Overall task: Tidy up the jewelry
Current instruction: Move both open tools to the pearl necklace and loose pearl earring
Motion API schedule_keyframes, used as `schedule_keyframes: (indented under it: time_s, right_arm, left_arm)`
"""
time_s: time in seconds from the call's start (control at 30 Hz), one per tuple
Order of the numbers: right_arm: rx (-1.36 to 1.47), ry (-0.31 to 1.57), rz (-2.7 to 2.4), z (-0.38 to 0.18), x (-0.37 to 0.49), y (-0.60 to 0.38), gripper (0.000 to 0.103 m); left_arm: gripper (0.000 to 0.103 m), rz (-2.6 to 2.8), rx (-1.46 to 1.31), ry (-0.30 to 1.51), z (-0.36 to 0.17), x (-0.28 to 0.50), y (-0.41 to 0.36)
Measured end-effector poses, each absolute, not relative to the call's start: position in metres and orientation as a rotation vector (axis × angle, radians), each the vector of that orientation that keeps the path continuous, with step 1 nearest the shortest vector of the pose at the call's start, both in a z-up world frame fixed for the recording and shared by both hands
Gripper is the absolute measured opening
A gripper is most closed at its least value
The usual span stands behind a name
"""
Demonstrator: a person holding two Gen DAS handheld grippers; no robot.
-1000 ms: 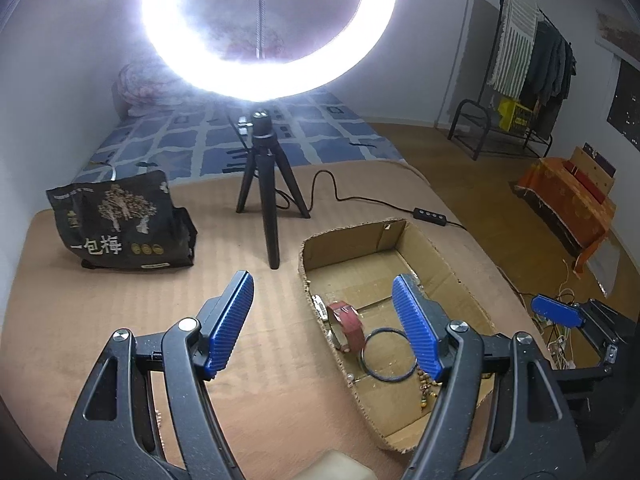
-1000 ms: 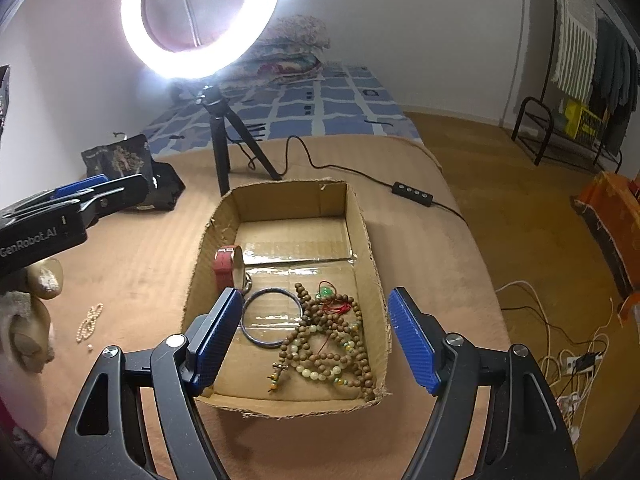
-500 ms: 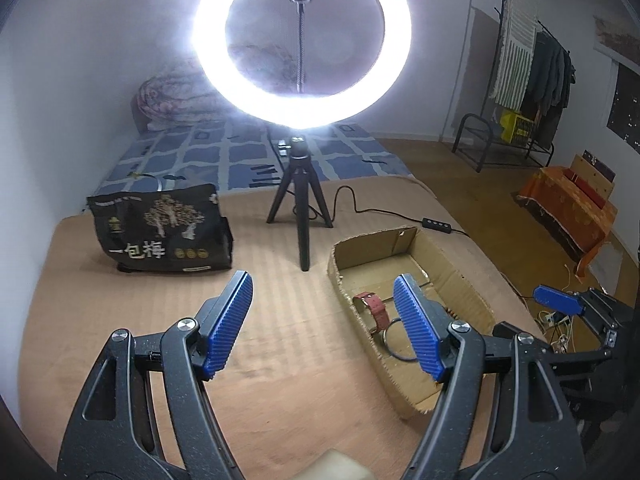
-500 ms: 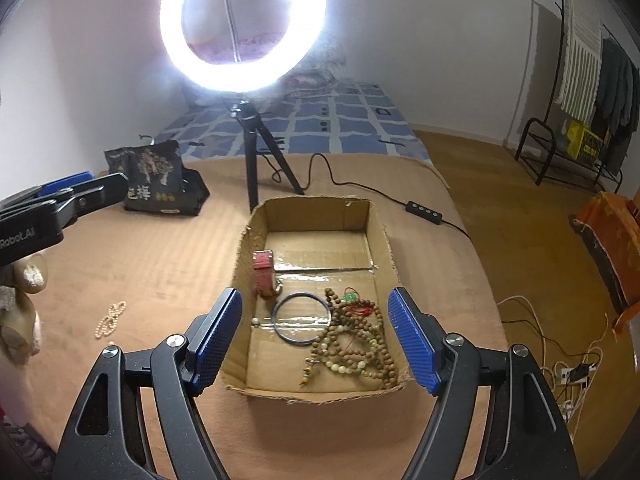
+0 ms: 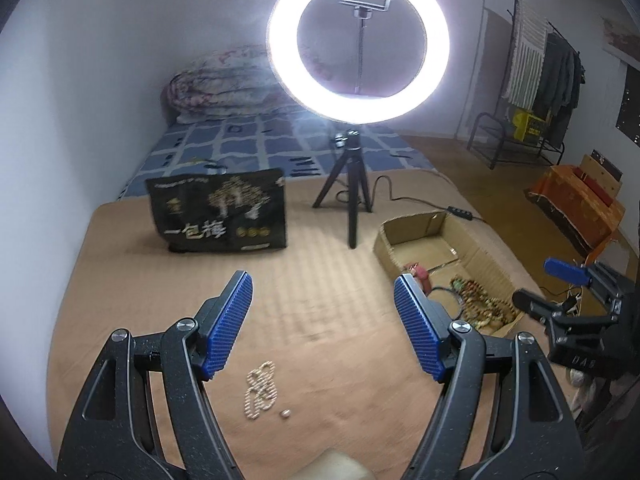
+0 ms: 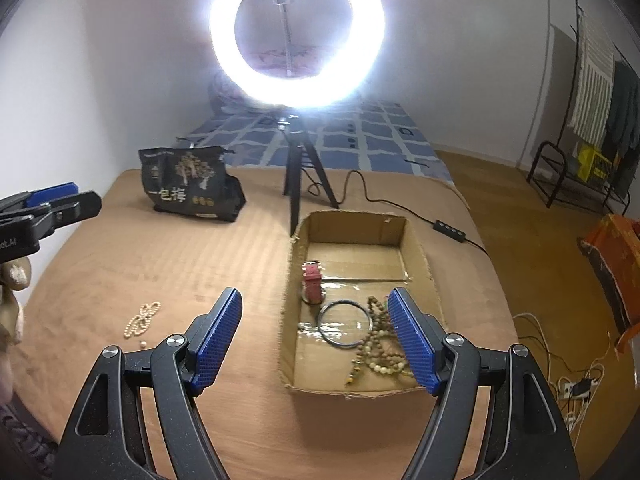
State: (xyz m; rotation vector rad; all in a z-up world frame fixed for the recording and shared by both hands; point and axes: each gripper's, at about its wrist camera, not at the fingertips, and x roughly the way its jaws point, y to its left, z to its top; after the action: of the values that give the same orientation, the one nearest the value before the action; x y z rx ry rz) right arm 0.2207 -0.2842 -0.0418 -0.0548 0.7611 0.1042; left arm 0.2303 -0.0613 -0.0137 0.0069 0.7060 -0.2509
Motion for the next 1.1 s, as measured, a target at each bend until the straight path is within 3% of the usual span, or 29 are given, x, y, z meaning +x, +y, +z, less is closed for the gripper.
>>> schedule_keyframes:
  time_s: [0.53,0.83,1.1]
  right_arm:
    - [-0.074,0.811,0.319,-0.071,0.229,-0.206,0.075]
    - [-0.139,0.915,0.464,-0.112,0.224,-0.155,0.075]
    - [-0.17,0.984,0.507,-0.146,0.221,-0.139,0.075]
  left_arm:
    - [0.076,-0.128,-0.046,0.819,-0.061,0.212,0.048]
    - [0.075,-0.167,-0.099,0.923,-0.102,0.227,0.057]
    - [0.066,-0.228,-0.116,1.023,-0.139,0.245,0.044]
